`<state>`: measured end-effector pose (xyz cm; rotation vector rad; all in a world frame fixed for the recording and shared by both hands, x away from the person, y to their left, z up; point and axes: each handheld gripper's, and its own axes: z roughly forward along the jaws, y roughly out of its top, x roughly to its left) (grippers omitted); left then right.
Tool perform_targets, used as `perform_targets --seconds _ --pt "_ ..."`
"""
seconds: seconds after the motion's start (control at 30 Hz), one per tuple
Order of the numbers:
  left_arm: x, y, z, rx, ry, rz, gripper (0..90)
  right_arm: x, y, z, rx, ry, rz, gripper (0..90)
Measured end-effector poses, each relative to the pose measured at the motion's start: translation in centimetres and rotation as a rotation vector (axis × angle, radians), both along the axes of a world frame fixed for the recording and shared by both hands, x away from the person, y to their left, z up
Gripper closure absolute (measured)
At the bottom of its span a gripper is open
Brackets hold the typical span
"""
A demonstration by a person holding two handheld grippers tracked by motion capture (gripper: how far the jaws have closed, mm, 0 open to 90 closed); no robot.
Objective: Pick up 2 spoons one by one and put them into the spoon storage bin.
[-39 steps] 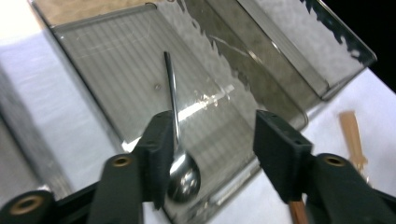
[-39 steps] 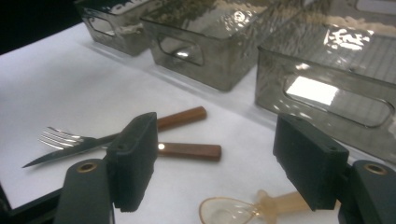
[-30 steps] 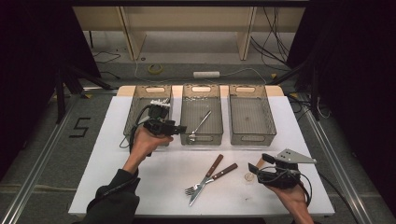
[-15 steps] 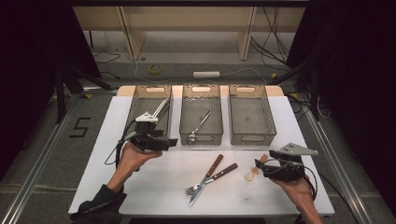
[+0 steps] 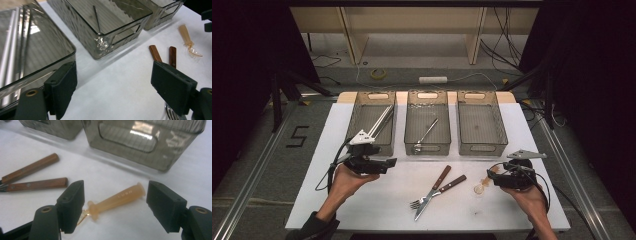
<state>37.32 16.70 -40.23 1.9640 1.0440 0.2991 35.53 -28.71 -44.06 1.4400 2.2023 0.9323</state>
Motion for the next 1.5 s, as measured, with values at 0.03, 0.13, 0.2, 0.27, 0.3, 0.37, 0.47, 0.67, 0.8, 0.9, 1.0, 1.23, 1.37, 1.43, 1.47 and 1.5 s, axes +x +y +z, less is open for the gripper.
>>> perform_targets --seconds 0.03,0.13,0.2,0.27,0.3,0.37,0.47,0.67,0.8,0.9,1.0,1.23,1.37,1.43,1.47,1.5 --pt "-0.3 0.2 0.0 -0.008 -0.003 0.002 20.6 0.2 0.2 -0.3 -0.009 0.01 -0.005 31.3" --pt "-0.9 0.8 -0.2 -0.017 -0.006 0.008 20.4 0.7 0.4 -0.4 -0.025 0.024 -0.009 30.9" --pt "-1.2 1.1 -0.5 -0.017 -0.002 0.009 20.3 1.1 0.2 -0.3 -0.027 0.024 -0.024 30.9" --pt "-1.4 1.1 -0.8 -0.015 0.005 0.011 20.3 1.5 0.0 -0.3 -0.027 0.042 -0.032 30.6" --pt "-1.4 1.1 -0.9 -0.009 0.005 0.01 20.2 1.7 0.0 -0.3 -0.026 0.058 -0.041 30.6" --pt "-1.5 1.0 -1.1 -0.005 0.014 0.008 20.2 2.0 0.1 -0.6 -0.043 0.073 -0.055 30.6" --pt "-1.7 0.8 -1.2 -0.003 0.013 0.003 20.1 2.2 0.3 -0.8 -0.05 0.083 -0.072 30.6" --pt "-2.2 0.6 -1.2 -0.005 0.002 0.0 19.8 2.8 0.0 -1.4 -0.047 0.111 -0.112 30.7" --pt "-2.4 0.6 -1.3 0.001 0.006 -0.004 19.7 3.1 0.1 -1.6 -0.045 0.126 -0.122 31.3" --pt "-2.5 0.5 -1.5 -0.001 0.01 -0.005 19.7 3.3 0.3 -1.8 -0.047 0.14 -0.127 31.5" --pt "-2.5 0.4 -1.7 0.01 0.015 -0.015 19.7 3.4 0.3 -1.9 -0.042 0.135 -0.143 32.0" --pt "-2.6 0.4 -1.6 0.001 0.007 -0.007 19.5 3.9 0.4 -2.7 -0.062 0.163 -0.15 33.9" --pt "-2.7 0.6 -1.9 0.002 0.011 0.0 18.5 4.0 0.8 -3.0 -0.075 0.17 -0.144 36.1" --pt "-2.8 0.6 -1.9 0.0 0.013 0.001 18.4 4.0 1.0 -3.1 -0.087 0.169 -0.136 37.0" --pt "-2.9 0.6 -1.9 0.001 0.012 0.0 18.4 4.0 1.1 -3.1 -0.089 0.166 -0.135 38.5" --pt "-2.9 0.6 -1.9 0.003 0.012 -0.003 18.4 4.0 1.1 -3.1 -0.094 0.164 -0.136 39.3"
